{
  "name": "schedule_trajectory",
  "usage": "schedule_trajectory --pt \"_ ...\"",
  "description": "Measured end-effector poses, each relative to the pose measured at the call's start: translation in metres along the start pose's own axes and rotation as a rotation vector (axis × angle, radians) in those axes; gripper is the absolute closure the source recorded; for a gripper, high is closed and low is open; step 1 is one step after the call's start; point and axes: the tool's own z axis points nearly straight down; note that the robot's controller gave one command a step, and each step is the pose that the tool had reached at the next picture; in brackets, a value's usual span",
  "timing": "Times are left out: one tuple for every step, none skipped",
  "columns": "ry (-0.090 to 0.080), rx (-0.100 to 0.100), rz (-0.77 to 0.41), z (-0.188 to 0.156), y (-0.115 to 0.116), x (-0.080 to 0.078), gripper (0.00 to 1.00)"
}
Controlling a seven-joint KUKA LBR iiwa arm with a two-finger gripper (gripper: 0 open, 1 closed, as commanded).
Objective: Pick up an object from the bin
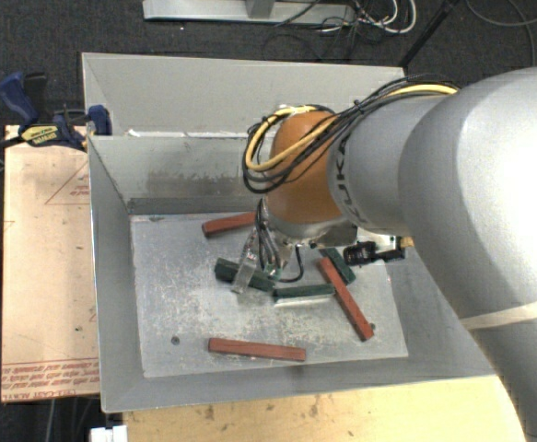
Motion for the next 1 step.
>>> schedule_trajectory --pt "-0.003 0.000 -0.017 -0.1452 0.0151 -0.0105 1.00"
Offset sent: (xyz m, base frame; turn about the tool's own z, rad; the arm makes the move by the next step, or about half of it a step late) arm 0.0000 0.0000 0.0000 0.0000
